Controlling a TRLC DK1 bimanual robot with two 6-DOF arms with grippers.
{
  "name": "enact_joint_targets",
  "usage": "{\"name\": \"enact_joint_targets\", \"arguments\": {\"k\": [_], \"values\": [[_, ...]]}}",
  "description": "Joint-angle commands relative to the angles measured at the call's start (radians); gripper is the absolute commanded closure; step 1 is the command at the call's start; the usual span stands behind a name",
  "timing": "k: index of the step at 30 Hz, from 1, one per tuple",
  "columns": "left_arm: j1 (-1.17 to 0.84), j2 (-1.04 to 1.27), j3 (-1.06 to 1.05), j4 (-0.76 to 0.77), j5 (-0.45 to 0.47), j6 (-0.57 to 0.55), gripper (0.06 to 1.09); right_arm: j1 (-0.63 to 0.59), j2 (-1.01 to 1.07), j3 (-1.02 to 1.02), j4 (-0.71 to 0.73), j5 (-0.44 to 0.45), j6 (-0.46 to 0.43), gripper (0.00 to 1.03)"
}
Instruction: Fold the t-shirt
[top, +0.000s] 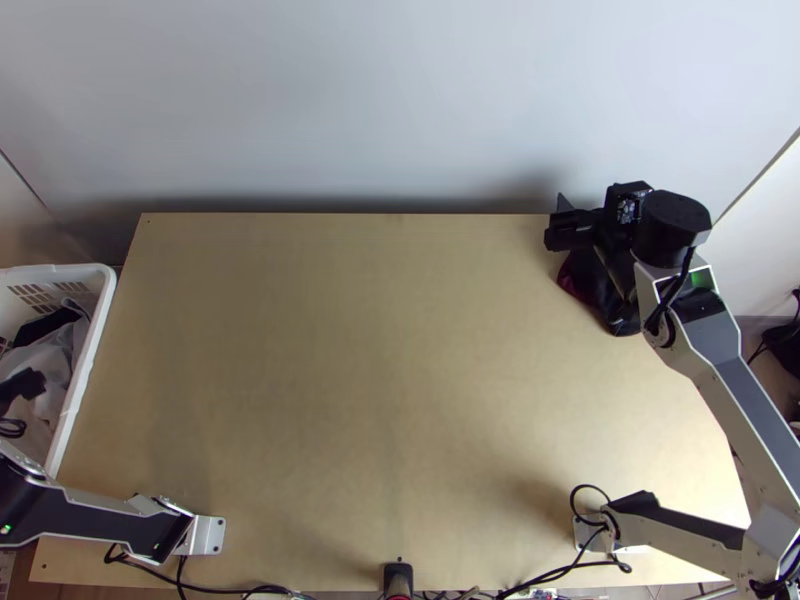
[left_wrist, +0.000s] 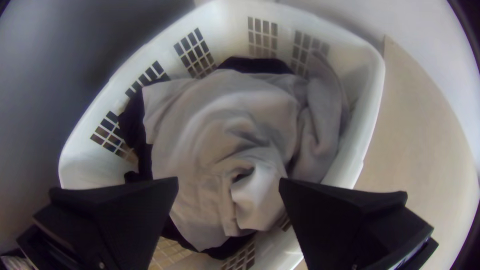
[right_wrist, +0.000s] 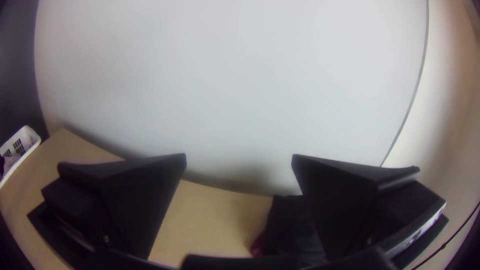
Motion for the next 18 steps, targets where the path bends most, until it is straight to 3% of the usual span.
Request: {"name": "enact_joint_targets", "arguments": {"k": [1, 18], "values": [[0.048, 0.111, 0.001, 0.029, -0.001, 0.041, 0.11, 0.02, -0.026, -0.026, 0.004, 0.014, -0.006, 0.05], [0.05, 0.332, 0.011, 0.091, -0.015, 0.062, 0.11, 0.046, -0.046, -0.03, 0.004, 0.046, -0.035, 0.05]]}}
